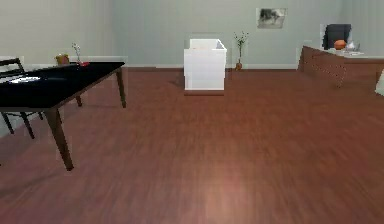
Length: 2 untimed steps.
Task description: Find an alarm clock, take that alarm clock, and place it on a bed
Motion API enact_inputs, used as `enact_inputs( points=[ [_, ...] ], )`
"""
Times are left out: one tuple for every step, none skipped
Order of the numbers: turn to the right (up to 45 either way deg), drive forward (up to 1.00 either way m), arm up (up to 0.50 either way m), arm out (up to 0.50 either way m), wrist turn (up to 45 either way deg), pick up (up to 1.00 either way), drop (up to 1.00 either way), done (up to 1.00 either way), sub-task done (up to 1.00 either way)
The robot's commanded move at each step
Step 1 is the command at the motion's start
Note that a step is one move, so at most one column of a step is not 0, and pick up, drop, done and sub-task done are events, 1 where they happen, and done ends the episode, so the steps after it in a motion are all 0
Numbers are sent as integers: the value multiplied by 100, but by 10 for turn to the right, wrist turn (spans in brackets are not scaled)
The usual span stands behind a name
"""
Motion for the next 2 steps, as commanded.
enact_inputs(
  points=[
    [-150,0,0,0,0,0,0,0,0],
    [0,100,0,0,0,0,0,0,0]
  ],
)
